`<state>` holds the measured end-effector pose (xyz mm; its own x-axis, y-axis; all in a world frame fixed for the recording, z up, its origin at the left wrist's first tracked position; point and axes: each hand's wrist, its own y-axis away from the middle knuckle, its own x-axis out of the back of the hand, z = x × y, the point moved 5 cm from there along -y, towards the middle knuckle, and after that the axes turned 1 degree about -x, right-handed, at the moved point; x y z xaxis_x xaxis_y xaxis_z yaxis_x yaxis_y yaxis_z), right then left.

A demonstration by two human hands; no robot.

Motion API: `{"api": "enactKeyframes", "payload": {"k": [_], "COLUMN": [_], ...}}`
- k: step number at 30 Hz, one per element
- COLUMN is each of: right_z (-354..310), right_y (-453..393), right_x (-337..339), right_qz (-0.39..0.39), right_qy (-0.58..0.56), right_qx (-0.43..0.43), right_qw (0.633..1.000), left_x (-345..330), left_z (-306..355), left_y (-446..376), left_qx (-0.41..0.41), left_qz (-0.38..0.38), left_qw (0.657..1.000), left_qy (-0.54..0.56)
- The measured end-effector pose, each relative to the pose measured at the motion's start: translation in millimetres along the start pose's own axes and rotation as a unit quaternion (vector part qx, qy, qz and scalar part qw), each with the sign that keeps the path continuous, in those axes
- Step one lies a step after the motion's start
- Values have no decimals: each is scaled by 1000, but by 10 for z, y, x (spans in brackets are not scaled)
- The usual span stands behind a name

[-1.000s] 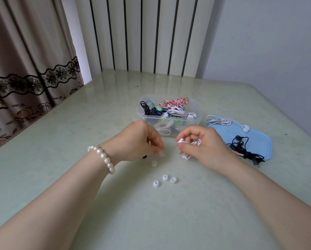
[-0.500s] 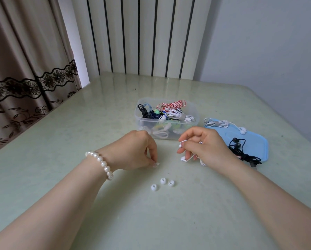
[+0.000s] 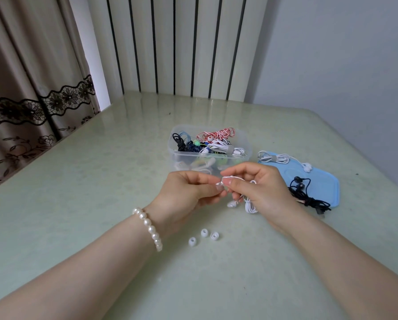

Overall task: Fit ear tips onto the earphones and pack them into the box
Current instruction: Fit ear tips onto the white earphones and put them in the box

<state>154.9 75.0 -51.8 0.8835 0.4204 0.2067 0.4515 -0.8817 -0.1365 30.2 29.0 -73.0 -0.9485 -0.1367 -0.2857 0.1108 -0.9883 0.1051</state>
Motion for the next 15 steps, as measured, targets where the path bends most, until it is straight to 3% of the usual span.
{"api": "enactKeyframes", "payload": {"k": [4,9,15], "right_z": [-13,-4,49], "right_y": [-8,-17,-18], "right_x": [-11,-12,2], "right_qz": [-8,8,-17], "right_qy": [-41,5,9], "right_qx": [6,17,-37], "right_qw": [999,1000,999], "left_x": [-22,2,17], "left_z": [-73,-61,-50], "left_y": [-17,-14,-7], "left_qx": [37,21,28], "left_qz": [-9,6,16], "left_qw": [998,1000,999], "left_qy": [43,18,-1]}}
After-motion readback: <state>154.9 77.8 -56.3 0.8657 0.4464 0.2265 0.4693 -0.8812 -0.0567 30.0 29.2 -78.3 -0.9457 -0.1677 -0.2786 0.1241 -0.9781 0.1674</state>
